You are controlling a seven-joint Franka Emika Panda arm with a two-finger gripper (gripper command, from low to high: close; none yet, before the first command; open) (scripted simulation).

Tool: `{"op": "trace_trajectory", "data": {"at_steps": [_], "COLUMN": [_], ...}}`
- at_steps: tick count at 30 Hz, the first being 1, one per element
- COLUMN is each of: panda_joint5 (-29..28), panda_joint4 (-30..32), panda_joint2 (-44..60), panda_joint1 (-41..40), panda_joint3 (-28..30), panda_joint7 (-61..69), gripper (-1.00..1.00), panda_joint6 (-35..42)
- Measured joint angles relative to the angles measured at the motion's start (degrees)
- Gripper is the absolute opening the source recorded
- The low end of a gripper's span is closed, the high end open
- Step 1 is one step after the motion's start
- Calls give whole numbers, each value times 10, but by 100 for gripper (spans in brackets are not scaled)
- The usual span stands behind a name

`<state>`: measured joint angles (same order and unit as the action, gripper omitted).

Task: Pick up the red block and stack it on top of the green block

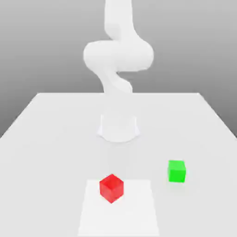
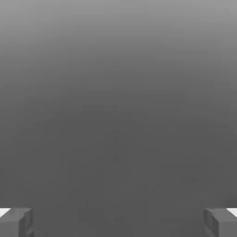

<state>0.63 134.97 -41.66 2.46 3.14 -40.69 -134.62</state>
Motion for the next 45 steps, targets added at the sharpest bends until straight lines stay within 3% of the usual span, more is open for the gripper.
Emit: {"op": "trace_trajectory", "data": {"at_steps": [12, 18, 25, 31, 32, 39, 45], "panda_joint5": [33, -11, 45, 119, 125, 123, 50], "panda_joint4": [172, 265, 260, 252, 251, 251, 258], "panda_joint2": [245, 386, 469, 542, 549, 548, 482], "panda_joint1": [97, 104, 100, 53, 47, 47, 71], "panda_joint3": [112, 129, 111, 46, 38, 39, 81], "panda_joint7": [289, 409, 467, 520, 524, 523, 471], "gripper": [0, 0, 0, 0, -100, -100, -100], "panda_joint6": [-156, -253, -320, -379, -385, -383, -330]}}
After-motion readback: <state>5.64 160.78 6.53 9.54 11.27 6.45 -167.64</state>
